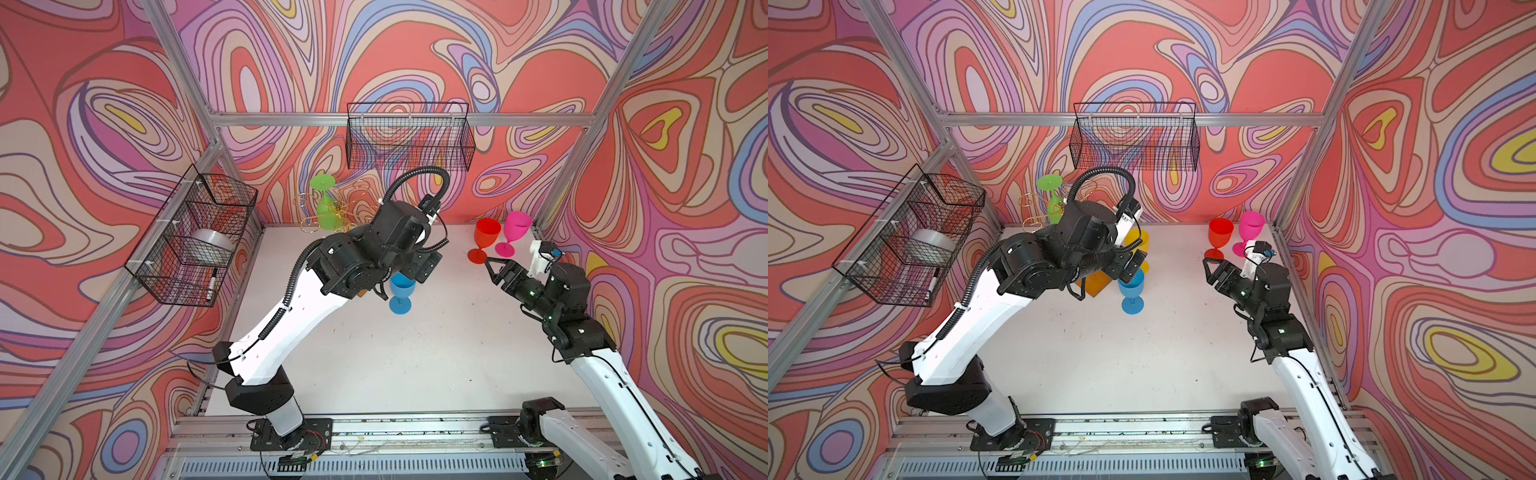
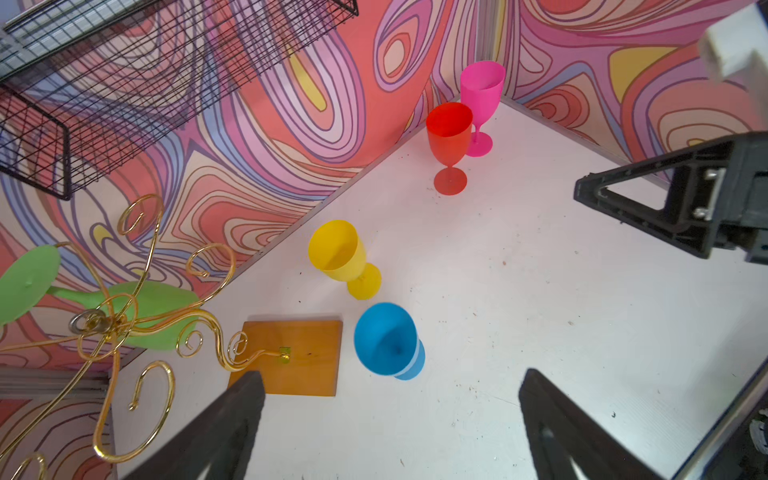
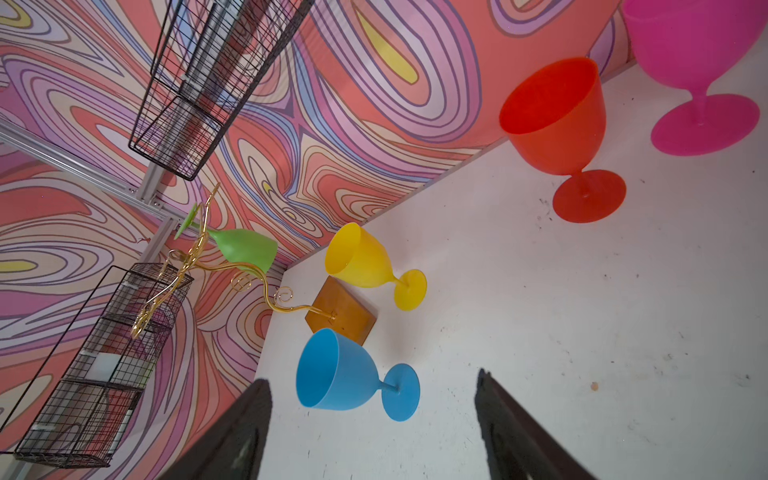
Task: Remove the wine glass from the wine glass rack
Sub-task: 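Reach the left gripper to the green glass foot while right nears rack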
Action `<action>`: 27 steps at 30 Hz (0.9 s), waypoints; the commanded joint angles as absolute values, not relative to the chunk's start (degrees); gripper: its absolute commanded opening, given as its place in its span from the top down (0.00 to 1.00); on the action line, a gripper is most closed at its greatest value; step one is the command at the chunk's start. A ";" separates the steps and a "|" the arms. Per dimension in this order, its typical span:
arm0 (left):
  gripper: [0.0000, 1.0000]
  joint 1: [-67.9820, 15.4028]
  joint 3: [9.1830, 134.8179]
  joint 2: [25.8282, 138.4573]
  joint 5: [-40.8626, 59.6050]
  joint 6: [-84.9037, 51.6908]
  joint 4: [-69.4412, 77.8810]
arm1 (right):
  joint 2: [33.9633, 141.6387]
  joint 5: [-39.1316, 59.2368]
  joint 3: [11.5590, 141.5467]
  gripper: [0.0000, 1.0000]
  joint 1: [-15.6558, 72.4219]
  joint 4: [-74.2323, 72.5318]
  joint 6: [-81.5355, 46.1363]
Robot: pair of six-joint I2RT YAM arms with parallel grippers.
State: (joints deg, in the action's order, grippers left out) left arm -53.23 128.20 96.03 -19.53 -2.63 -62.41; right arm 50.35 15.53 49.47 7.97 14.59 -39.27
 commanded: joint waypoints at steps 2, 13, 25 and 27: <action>0.04 -48.30 128.68 94.35 -17.43 -6.55 -65.14 | 51.28 12.43 52.36 0.19 11.71 13.92 -36.52; 0.04 -33.59 128.66 90.65 -9.14 -11.56 -64.17 | 57.29 -0.07 58.09 0.19 30.12 13.88 -27.50; 0.06 -18.68 123.32 89.15 1.69 -20.90 -57.89 | 64.11 -10.49 62.79 0.20 46.05 14.50 -17.00; 0.07 -17.53 122.99 89.31 2.24 -22.36 -56.69 | 64.83 -10.98 63.08 0.20 47.17 14.76 -16.37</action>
